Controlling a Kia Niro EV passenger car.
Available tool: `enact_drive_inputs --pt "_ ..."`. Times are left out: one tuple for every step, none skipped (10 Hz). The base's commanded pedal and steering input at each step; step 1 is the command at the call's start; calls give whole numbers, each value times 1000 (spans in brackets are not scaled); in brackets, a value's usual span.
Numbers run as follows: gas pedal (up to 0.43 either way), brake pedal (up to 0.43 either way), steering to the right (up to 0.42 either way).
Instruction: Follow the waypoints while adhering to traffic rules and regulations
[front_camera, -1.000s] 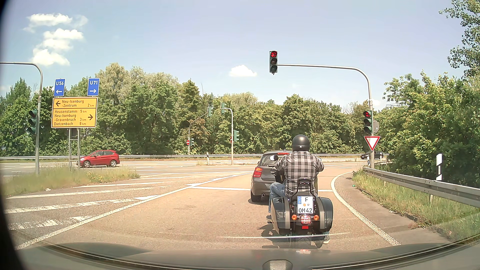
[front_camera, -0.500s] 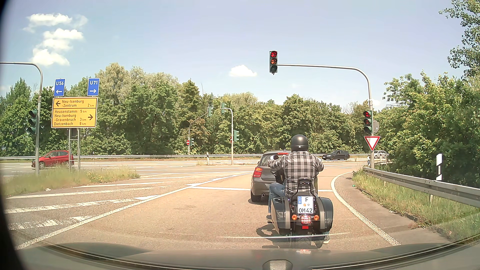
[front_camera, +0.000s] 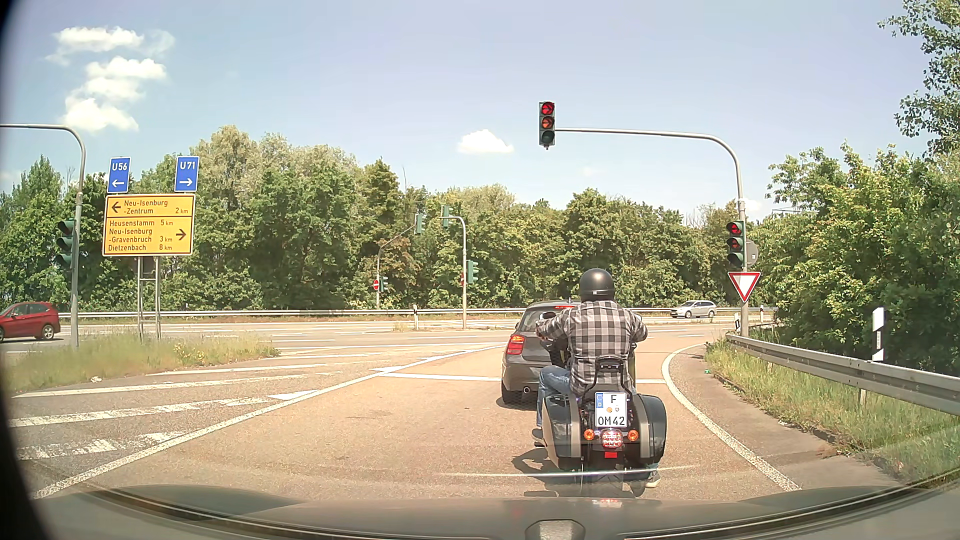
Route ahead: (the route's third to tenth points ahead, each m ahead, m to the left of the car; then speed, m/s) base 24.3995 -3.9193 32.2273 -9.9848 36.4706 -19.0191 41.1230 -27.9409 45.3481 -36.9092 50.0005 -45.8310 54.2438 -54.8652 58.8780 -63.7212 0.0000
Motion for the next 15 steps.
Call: enact_drive_inputs --pt "0 372 30" --pt "0 372 30" --pt "0 372 30" --pt "0 372 30" --pt "0 372 30" --pt "0 372 30" --pt "0 372 30" --pt "0 372 30" --pt "0 372 30" --pt "0 372 30" --pt "0 372 30" --pt "0 378 30" --pt "0 372 30" --pt "0 372 30" --pt "0 372 30"
